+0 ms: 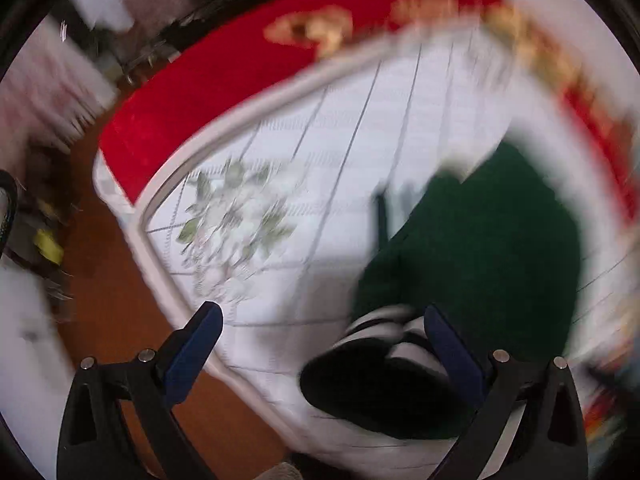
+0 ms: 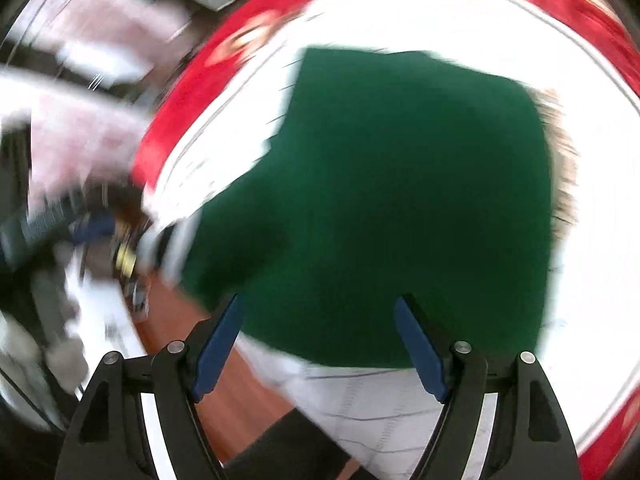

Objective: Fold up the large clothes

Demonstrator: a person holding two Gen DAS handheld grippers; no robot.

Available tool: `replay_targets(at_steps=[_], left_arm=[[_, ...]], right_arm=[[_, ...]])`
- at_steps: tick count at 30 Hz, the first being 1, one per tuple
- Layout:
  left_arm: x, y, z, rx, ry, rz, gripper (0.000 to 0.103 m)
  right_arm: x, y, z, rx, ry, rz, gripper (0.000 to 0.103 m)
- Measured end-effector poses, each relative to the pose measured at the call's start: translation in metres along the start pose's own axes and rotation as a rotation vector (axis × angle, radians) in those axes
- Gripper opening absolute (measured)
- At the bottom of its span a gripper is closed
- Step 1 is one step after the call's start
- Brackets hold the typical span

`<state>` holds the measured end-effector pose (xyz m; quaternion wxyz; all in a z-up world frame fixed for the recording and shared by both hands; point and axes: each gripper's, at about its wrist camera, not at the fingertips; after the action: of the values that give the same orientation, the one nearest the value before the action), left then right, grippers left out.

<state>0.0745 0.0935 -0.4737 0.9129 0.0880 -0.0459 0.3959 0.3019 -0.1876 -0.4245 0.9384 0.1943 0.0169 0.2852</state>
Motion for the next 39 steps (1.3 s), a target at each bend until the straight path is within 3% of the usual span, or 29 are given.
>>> replay_targets(at_steps=[2, 3, 7, 8, 10, 12, 14, 16, 18, 21, 25, 28, 33, 35, 36, 37, 38, 39], left_arm=[[-0.018, 0.002, -0.033, 0.085, 0.054, -0.034, 0.103], [-0.025, 0.006, -0.047, 0.105, 0.087, -0.039, 0.103], [-0.045, 0.032, -0.089, 0.078, 0.196, 0.003, 0.103], [-0.045, 0.033, -0.09, 0.074, 0.193, 0.003, 0.103], [-0.041, 0.03, -0.087, 0.1, 0.177, -0.025, 0.103], [-0.038, 0.027, -0.08, 0.117, 0.156, -0.045, 0.103], [-0.031, 0.028, -0.067, 0.13, 0.131, -0.045, 0.103], [-0.023, 0.03, -0.047, 0.145, 0.102, -0.054, 0.103], [-0.015, 0.031, -0.027, 0.127, 0.068, -0.05, 0.103], [0.003, 0.026, 0.005, 0.077, 0.007, -0.043, 0.103], [0.033, 0.003, 0.023, -0.011, -0.058, -0.049, 0.103], [0.06, -0.023, 0.007, -0.115, -0.055, -0.076, 0.103], [0.105, -0.081, -0.058, -0.241, 0.023, -0.157, 0.102], [0.116, -0.101, -0.075, -0.253, 0.044, -0.196, 0.101], [0.119, -0.11, -0.08, -0.264, 0.027, -0.227, 0.088], [0.119, -0.116, -0.076, -0.28, 0.0, -0.243, 0.053], [0.118, -0.121, -0.07, -0.284, -0.021, -0.259, 0.044], [0.116, -0.122, -0.061, -0.243, -0.06, -0.272, 0.021]], right_arm=[[0.015, -0.027, 0.001, -0.025, -0.015, -0.062, 0.073], [0.04, -0.036, 0.003, -0.04, -0.016, -0.078, 0.071], [0.054, -0.029, -0.01, -0.026, -0.061, -0.108, 0.071], [0.074, -0.044, -0.023, -0.006, -0.067, -0.118, 0.07], [0.097, -0.022, -0.05, -0.019, -0.083, -0.108, 0.069], [0.111, -0.001, -0.085, -0.114, -0.079, -0.064, 0.069], [0.123, 0.006, -0.125, -0.188, 0.001, -0.072, 0.071], [0.128, 0.01, -0.125, -0.212, 0.024, -0.065, 0.073], [0.125, 0.013, -0.11, -0.17, 0.035, -0.051, 0.073], [0.106, -0.017, -0.06, -0.015, -0.033, -0.142, 0.073], [0.069, -0.07, -0.021, 0.002, -0.085, -0.265, 0.073], [0.034, -0.121, -0.015, -0.013, -0.069, -0.377, 0.073], [0.014, -0.154, -0.048, 0.003, -0.037, -0.495, 0.073], [0.015, -0.156, -0.055, 0.001, -0.039, -0.507, 0.073], [0.018, -0.156, -0.062, 0.007, -0.041, -0.51, 0.073], [0.017, -0.155, -0.063, 0.015, -0.043, -0.511, 0.073], [0.018, -0.157, -0.067, 0.019, -0.045, -0.516, 0.073], [0.017, -0.159, -0.067, 0.02, -0.046, -0.519, 0.073]])
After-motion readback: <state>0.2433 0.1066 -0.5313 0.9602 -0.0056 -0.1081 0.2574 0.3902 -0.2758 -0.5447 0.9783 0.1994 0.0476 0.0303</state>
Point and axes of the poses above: each gripper's, at about its wrist camera, not at the fingertips, and z roughly against the way its jaws point, y to its left, x to its top
